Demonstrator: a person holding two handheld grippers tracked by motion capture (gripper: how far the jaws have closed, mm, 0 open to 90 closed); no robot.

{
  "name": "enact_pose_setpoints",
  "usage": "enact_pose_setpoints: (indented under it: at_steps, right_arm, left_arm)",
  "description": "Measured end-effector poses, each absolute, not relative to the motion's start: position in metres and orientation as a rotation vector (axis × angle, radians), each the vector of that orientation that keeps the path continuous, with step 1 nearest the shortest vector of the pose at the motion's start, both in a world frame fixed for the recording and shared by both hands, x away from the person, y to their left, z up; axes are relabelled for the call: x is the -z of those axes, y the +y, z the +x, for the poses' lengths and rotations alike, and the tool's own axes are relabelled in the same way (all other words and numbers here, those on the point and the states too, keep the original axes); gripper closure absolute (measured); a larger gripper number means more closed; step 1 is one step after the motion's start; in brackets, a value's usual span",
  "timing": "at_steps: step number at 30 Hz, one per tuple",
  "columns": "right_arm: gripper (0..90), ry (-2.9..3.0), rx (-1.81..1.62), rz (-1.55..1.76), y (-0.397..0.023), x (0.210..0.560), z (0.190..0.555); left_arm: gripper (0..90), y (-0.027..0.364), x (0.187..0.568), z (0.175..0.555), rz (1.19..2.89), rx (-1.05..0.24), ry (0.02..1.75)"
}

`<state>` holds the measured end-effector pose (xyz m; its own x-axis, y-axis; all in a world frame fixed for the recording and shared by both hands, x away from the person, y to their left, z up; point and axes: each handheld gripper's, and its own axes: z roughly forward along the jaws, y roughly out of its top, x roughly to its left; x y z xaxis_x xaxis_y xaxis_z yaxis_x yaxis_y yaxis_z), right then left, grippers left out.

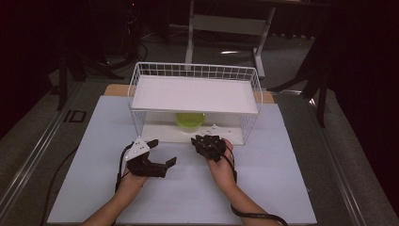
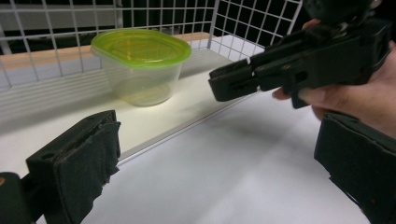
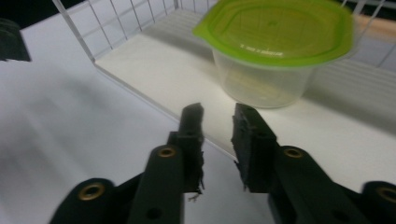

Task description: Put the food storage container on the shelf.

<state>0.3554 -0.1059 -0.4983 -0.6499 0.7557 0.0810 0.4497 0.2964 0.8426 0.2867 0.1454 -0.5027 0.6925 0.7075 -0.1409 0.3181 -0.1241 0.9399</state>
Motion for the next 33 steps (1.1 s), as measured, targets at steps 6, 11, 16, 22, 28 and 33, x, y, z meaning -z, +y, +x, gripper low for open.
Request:
enact_pose_setpoints:
  at_steps: [6,11,16,22,28,33]
  right_arm:
    - [40.4,2.202,-1.359,1.069,-0.118,0.494,0.348]
    - [26.0,2.235,-1.385,1.012,-0.125,0.493,0.341]
    - [19.9,2.233,-1.432,1.007,-0.132,0.493,0.335]
    - [18.2,2.217,-1.463,1.009,-0.140,0.489,0.323]
    - [18.1,2.203,-1.473,1.003,-0.151,0.485,0.312]
    - [18.2,2.208,-1.467,1.015,-0.159,0.484,0.303]
  left_arm:
    - [1.2,0.143,0.495,0.283,1.725,-0.411,0.805]
    - [1.2,0.144,0.494,0.279,1.744,-0.399,0.804]
    - [1.2,0.146,0.493,0.276,1.747,-0.392,0.801]
    - [1.2,0.149,0.490,0.268,1.750,-0.375,0.790]
    - [1.2,0.152,0.489,0.262,1.744,-0.366,0.788]
    - [1.2,0.156,0.489,0.257,1.745,-0.353,0.784]
